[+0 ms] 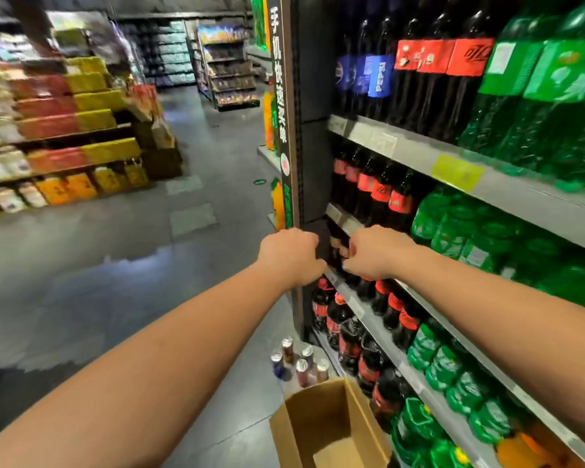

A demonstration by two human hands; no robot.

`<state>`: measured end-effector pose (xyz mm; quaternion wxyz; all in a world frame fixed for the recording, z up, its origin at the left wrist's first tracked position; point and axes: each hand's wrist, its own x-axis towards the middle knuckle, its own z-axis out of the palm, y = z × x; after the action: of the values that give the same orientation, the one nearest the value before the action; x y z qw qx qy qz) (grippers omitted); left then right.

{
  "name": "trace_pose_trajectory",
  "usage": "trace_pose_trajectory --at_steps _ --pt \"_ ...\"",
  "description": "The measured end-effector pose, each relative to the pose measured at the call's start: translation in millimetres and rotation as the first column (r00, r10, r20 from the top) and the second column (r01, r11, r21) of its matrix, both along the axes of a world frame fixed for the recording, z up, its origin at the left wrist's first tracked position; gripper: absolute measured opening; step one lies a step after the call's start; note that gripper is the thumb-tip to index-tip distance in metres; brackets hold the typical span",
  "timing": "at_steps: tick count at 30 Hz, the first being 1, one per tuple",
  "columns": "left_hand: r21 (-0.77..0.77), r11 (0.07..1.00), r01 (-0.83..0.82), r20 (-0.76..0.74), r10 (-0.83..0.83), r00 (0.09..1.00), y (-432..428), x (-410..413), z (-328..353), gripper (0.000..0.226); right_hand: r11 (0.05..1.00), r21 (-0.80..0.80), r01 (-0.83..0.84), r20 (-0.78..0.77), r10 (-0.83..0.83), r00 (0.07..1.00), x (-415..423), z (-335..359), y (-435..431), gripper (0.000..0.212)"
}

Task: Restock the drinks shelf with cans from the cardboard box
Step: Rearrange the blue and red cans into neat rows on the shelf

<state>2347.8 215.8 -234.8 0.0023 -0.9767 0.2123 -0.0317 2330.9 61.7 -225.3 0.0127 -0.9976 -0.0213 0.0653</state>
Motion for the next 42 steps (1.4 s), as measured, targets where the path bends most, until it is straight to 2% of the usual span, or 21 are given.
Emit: trace_pose_trajectory --at_steps 7,20,24,35,38,42 --pt "0.036 0.999 -0.031 -0.109 0.035 0.993 29 38 -60 0.036 0.999 0.033 -0.025 -0.091 0.028 0.995 38 -58 20 0.019" --pt "0.056 0.984 0.17 -0.241 -0.152 0.959 98 169 -146 0.037 0.979 0.051 0.198 -0.287 -0.176 0.942 138 -153 99 0.019" --pt "0.047 0.979 0.2 -0.296 -0.177 0.939 111 199 -177 0.034 0.963 0.103 0.251 -0.32 -0.206 0.925 166 -178 107 0.018" --pt "0.198 0.934 0.296 -0.433 -0.188 0.882 105 251 -269 0.04 0.933 0.142 0.331 -0.443 -0.24 0.864 220 -274 94 0.016" --pt "0.192 0.934 0.302 -0.431 -0.196 0.881 96 270 -292 0.041 0.915 0.186 0.358 -0.448 -0.245 0.86 236 -302 93 0.022" --pt "0.18 0.931 0.318 -0.484 -0.198 0.852 91 291 -329 0.039 0.902 0.166 0.398 -0.497 -0.271 0.824 250 -346 96 0.016"
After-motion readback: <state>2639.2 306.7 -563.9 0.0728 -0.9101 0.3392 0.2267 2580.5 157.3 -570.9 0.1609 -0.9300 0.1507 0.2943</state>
